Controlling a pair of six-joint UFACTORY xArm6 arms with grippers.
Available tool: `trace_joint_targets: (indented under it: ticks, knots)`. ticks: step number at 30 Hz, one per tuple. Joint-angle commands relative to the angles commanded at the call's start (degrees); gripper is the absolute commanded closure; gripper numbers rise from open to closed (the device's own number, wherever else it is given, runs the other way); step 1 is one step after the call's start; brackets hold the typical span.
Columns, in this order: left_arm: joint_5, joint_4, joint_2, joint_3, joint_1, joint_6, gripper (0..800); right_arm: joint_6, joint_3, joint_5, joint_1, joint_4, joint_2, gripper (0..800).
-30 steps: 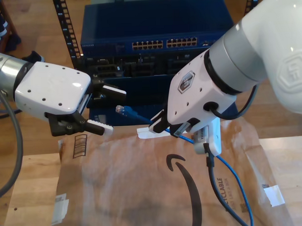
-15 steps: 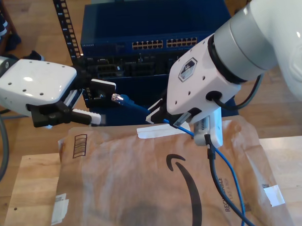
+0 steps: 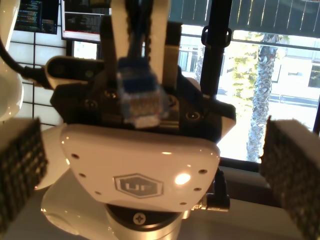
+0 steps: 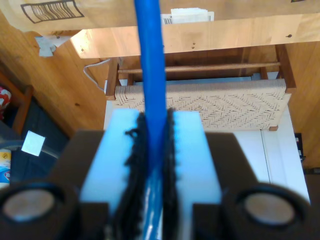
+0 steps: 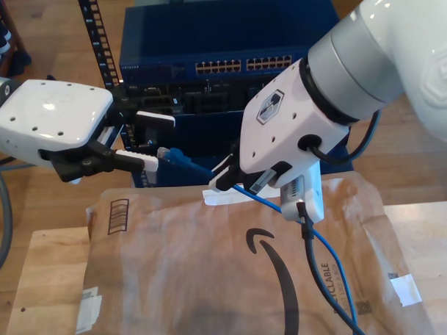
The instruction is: Grab the cable and plug it in
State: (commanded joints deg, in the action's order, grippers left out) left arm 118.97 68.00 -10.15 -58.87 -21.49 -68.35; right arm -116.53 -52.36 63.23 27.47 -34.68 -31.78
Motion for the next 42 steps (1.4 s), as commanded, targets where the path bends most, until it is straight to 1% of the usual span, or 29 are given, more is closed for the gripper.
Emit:
trace_joint_targets:
  ticks: [2, 4, 7, 9, 16, 21, 23, 27, 32, 35, 40, 42]
  knots:
    - [-0.1, -0.1, 0.0, 0.9, 0.0, 0.1, 253, 0.0, -0.4, 0.1, 0.1, -0.1, -0.1, 799]
    - [-0.1, 0.0, -0.1, 1.1, 0.0, 0.4, 307, 0.0, -0.5, 0.1, 0.1, -0.1, 0.0, 799]
    - [0.0, -0.1, -0.5, 1.2, 0.0, 0.9, 326, 0.0, -0.5, 0.1, 0.1, -0.1, 0.0, 799]
    - [0.2, -0.1, -0.5, 1.2, 0.0, 0.4, 359, 0.0, -0.4, 0.1, 0.1, 0.0, 0.0, 799]
    - [1.5, -0.4, -0.4, 1.1, 0.0, -0.3, 377, 0.0, -0.4, 0.1, 0.1, 0.0, 0.0, 799]
    - [1.0, -0.6, -0.4, 1.1, 0.0, -1.1, 438, 0.0, -0.4, 0.1, 0.0, 0.0, 0.0, 799]
    - [0.9, -0.5, -0.3, 2.0, 0.0, -1.8, 439, 0.0, -0.4, 0.1, 0.1, 0.0, 0.0, 799]
    - [0.8, -0.4, -0.2, 2.0, 0.1, -4.1, 446, 0.0, -0.4, 0.1, 0.1, 0.0, 0.1, 799]
    - [0.8, -0.4, -0.1, 1.8, 0.1, -4.2, 446, 0.0, -0.4, 0.1, 0.1, 0.0, 0.1, 799]
    - [0.7, -0.4, -0.2, 2.0, 0.1, -4.2, 461, 0.0, -0.4, 0.1, 0.1, 0.0, 0.2, 799]
    - [0.6, -0.5, -0.3, 2.0, 0.1, -4.1, 515, 0.0, -0.4, 0.1, 0.1, 0.0, 0.2, 799]
    - [0.4, -0.5, -0.3, 2.2, 0.0, -4.0, 525, 0.0, -0.4, 0.1, 0.1, 0.0, 0.2, 799]
